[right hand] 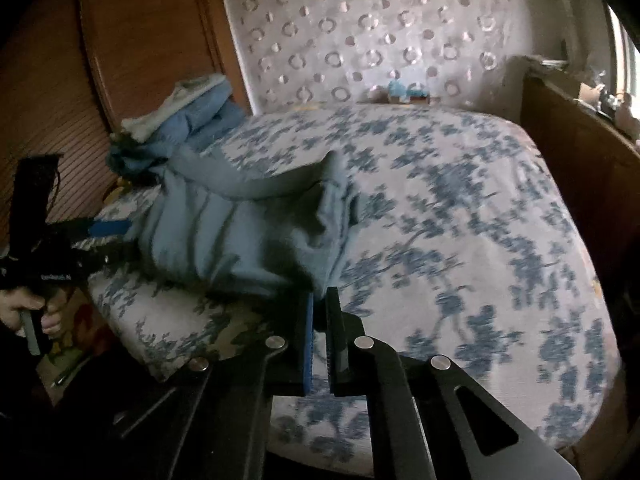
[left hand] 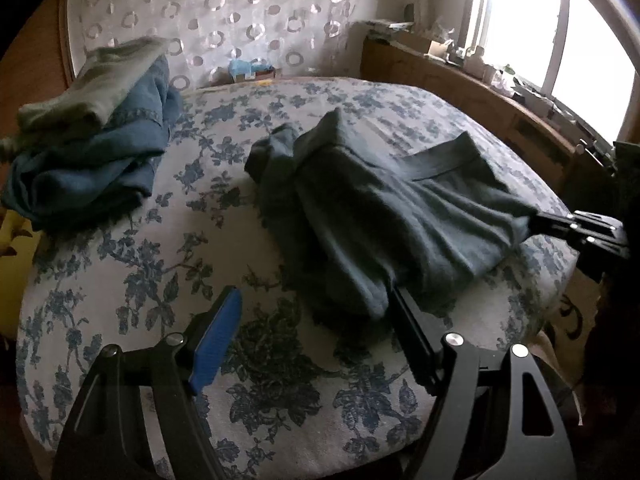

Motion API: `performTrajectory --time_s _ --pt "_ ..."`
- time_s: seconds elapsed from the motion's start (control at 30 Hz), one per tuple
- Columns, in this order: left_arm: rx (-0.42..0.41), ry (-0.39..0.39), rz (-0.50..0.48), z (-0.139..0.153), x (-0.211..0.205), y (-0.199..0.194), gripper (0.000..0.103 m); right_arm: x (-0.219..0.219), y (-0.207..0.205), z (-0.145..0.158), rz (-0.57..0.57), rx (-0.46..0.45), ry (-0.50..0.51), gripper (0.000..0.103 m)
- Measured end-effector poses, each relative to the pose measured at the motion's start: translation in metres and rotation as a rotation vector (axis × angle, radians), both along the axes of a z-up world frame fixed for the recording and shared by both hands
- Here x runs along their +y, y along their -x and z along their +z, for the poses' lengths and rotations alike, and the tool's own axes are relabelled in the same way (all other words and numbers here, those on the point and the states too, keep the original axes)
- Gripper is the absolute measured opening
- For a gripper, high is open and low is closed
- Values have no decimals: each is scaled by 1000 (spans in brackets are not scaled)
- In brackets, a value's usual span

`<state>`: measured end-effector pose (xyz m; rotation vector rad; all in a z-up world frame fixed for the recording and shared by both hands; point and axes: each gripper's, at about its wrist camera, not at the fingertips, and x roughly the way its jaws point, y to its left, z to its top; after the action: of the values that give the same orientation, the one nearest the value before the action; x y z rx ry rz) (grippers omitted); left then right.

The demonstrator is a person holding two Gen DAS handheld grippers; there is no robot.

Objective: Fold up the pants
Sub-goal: 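Open the left tool and release the pants while the right tool holds the edge, then grasp the folded grey-blue pants with the left tool while the right tool grasps them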

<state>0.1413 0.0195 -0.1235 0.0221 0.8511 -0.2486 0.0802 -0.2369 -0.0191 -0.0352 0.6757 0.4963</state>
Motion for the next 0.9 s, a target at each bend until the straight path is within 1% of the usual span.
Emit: performTrajectory --time_s 0.17,0.33,0.43,0.5,0.53,0.6,0.63,0.67,0.8,0.9 --pt "0 6 1 -1 0 0 76 7 0 -6 5 19 44 4" --pt "-18 26 -1 6 2 5 76 3 5 2 19 17 -5 5" --pt "-54 51 -6 20 4 8 76 -1 11 9 15 -10 -8 10" --pt "-69 62 -9 28 4 5 76 0 10 14 14 -26 1 21" --pt "-77 66 -11 32 4 2 76 1 8 15 18 -27 -2 24" --pt "-88 69 -12 38 3 -7 76 2 1 17 20 -19 -21 44" --pt "-90 71 -13 41 3 -13 76 3 -4 18 18 -11 -29 48" --pt "-89 74 -16 42 2 -18 76 4 -10 18 22 -3 -36 50" --pt "-69 85 -18 42 0 -42 76 13 -34 17 27 16 -39 50" --pt "-35 100 -16 39 0 -62 76 20 -52 14 21 48 -40 50"
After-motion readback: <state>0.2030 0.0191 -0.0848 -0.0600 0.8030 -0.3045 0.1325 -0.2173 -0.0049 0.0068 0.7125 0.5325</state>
